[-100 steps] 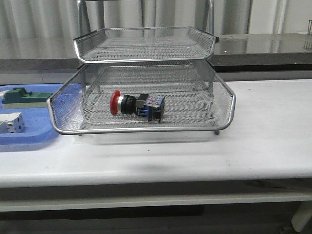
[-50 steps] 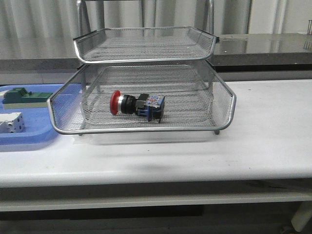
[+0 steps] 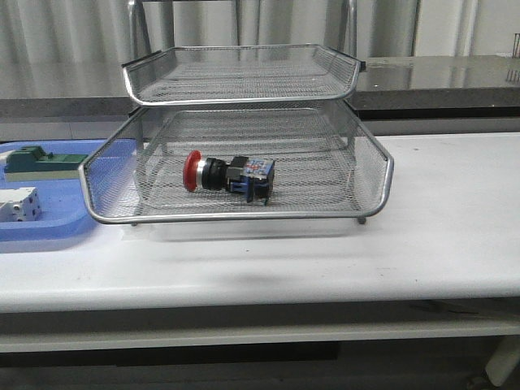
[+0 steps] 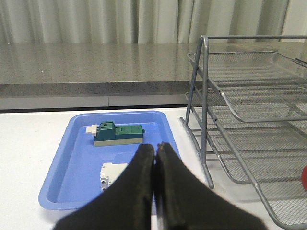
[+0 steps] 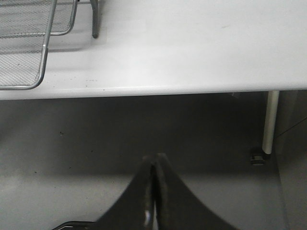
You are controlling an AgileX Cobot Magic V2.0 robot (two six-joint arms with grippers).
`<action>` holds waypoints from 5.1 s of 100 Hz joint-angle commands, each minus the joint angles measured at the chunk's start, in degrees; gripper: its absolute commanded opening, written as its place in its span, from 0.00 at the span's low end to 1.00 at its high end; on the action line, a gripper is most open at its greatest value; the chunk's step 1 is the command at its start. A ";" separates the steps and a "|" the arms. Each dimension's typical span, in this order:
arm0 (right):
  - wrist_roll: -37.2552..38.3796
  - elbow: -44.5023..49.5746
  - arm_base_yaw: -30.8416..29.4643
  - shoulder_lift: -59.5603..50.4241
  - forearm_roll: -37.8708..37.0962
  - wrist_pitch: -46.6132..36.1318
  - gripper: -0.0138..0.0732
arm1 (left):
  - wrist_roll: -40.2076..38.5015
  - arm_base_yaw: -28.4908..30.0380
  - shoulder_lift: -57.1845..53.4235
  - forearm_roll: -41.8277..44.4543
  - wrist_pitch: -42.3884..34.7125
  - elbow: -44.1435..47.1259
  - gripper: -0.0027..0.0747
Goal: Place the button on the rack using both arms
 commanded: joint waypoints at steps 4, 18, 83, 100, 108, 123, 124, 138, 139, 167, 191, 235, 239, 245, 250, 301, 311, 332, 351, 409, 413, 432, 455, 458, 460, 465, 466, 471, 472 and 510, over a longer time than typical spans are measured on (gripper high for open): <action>-0.01 -1.91 0.05 0.51 2.41 -6.78 0.08 | -0.41 0.21 0.42 -0.89 -4.46 -1.57 0.01; -4.03 -1.91 0.12 3.90 8.37 -9.72 0.08 | -0.41 0.21 0.42 -0.89 -4.46 -1.57 0.01; -20.48 -1.91 14.38 33.91 26.50 -22.48 0.08 | -0.41 0.21 0.42 -0.89 -4.46 -1.57 0.01; -20.48 -2.70 21.65 39.74 26.50 -26.90 0.08 | -0.41 0.21 0.42 -0.89 -4.46 -1.57 0.01; -20.48 -3.68 24.42 42.47 26.50 -27.74 0.08 | -0.41 0.21 0.42 -0.89 -4.46 -1.57 0.01; -20.48 -6.37 28.21 47.69 25.91 -28.94 0.08 | -0.41 0.21 0.42 -0.89 -4.46 -1.57 0.01; -20.48 -6.51 28.36 47.93 25.76 -28.94 0.08 | -0.41 0.21 0.42 -0.89 -4.46 -1.57 0.01; -20.48 -9.40 30.95 52.32 24.23 -29.19 0.08 | -0.41 0.21 0.42 -0.89 -4.46 -1.57 0.01; -20.48 -9.67 31.20 52.72 24.13 -29.19 0.08 | -0.41 0.21 0.42 -0.89 -4.46 -1.57 0.01; -20.48 -13.86 34.18 58.33 21.71 -29.33 0.08 | -0.41 0.21 0.42 -0.89 -4.46 -1.57 0.01; -20.48 -15.53 34.57 61.41 17.45 -30.11 0.08 | -0.41 0.21 0.42 -0.89 -4.46 -1.57 0.01; -20.42 -18.17 34.57 63.71 8.66 -33.27 0.08 | -0.41 0.21 0.42 -0.89 -4.46 -1.57 0.01; -20.42 -18.48 34.44 63.71 8.13 -33.45 0.08 | -0.41 0.21 0.42 -0.89 -4.46 -1.57 0.01; -20.42 -18.95 34.20 63.71 7.51 -33.73 0.08 | -0.41 0.21 0.42 -0.89 -4.46 -1.57 0.01; -20.42 -19.40 33.77 63.71 7.26 -33.87 0.08 | -0.41 0.21 0.42 -0.89 -4.46 -1.57 0.01; -20.42 -23.74 26.17 66.31 5.53 -35.27 0.08 | -0.41 0.21 0.42 -0.89 -4.46 -1.57 0.01; -20.42 -25.30 25.45 68.21 4.31 -35.08 0.08 | -0.41 0.21 0.42 -0.89 -4.46 -1.57 0.01; -20.42 -29.78 25.27 71.59 0.77 -34.85 0.08 | -0.41 0.21 0.42 -0.89 -4.46 -1.57 0.01; -20.42 -35.20 24.48 74.47 -0.52 -33.80 0.08 | -0.41 0.21 0.42 -0.89 -4.46 -1.57 0.01; -20.37 -42.29 22.12 76.48 1.18 -25.87 0.08 | -0.41 0.21 0.42 -0.89 -4.37 -1.57 0.01; -20.10 -42.29 22.12 76.15 2.41 -24.69 0.08 | -0.41 0.21 0.42 -0.89 -4.37 -1.57 0.01; -15.75 -41.19 22.06 73.48 2.41 -21.55 0.09 | -0.41 0.21 0.42 -0.89 -4.37 -1.57 0.01; -9.89 -35.67 21.93 66.12 -2.10 -20.57 0.09 | -0.41 0.21 0.42 -0.89 -4.37 -1.57 0.01; -8.72 -34.60 21.93 65.00 -3.26 -20.76 0.09 | -0.41 0.21 0.42 -0.89 -4.37 -1.57 0.01; -7.83 -33.80 21.93 64.13 -4.17 -20.79 0.09 | -0.41 0.21 0.42 -0.89 -4.37 -1.57 0.01; -5.59 -32.01 21.93 62.05 -6.66 -20.86 0.09 | -0.41 0.21 0.42 -0.89 -4.37 -1.57 0.01; -4.93 -31.51 21.93 61.76 -7.43 -20.86 0.09 | -0.41 0.21 0.42 -0.89 -4.37 -1.57 0.01; -2.43 -29.70 21.93 59.33 -10.38 -20.86 0.09 | -0.41 0.21 0.42 -0.89 -4.37 -1.57 0.01; -2.04 -29.44 21.93 59.02 -10.80 -20.81 0.09 | -0.41 0.21 0.42 -0.89 -4.37 -1.57 0.01; 10.17 -16.89 16.22 40.57 -21.10 -20.97 0.09 | -0.41 0.21 0.42 -0.89 -4.37 -1.57 0.01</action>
